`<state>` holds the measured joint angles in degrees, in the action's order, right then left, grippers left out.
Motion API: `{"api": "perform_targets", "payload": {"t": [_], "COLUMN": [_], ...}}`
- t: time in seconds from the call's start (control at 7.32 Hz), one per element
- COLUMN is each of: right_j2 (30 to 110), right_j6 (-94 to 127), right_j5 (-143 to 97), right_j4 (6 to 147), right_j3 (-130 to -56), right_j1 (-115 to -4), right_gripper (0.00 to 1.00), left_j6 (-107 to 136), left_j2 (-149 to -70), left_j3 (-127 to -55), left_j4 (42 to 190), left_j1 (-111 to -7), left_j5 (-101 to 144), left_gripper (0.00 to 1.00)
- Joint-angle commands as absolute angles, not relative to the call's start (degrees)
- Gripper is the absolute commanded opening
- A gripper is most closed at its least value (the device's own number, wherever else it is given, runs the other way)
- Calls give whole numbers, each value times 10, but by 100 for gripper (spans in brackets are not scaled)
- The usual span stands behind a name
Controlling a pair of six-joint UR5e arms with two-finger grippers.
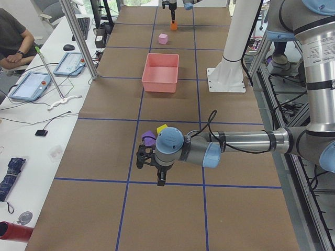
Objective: Place blocks into pink bin with both arms
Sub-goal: 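Lower the right gripper toward the orange cube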
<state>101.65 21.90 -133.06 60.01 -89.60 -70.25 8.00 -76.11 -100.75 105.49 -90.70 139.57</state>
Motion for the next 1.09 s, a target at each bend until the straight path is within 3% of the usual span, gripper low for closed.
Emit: {"api": "perform_targets", "payload": {"t": [0.0, 0.96], "right_j2": [1009, 1006], "right_j6": [242, 241], "right_j5": [-1355, -1350], "right_j4": [599, 599], "right_j3": [-899, -874], "right_j1": [-702, -688], "right_gripper": [98, 97], "left_j6": [81, 81], "left_j2": [-754, -752], "left_j3": [-1007, -1011], "left_j4": [1067, 1071], "left_j1": [-907, -907], "left_j5": [1396, 1396], "left_gripper": [100, 100]}}
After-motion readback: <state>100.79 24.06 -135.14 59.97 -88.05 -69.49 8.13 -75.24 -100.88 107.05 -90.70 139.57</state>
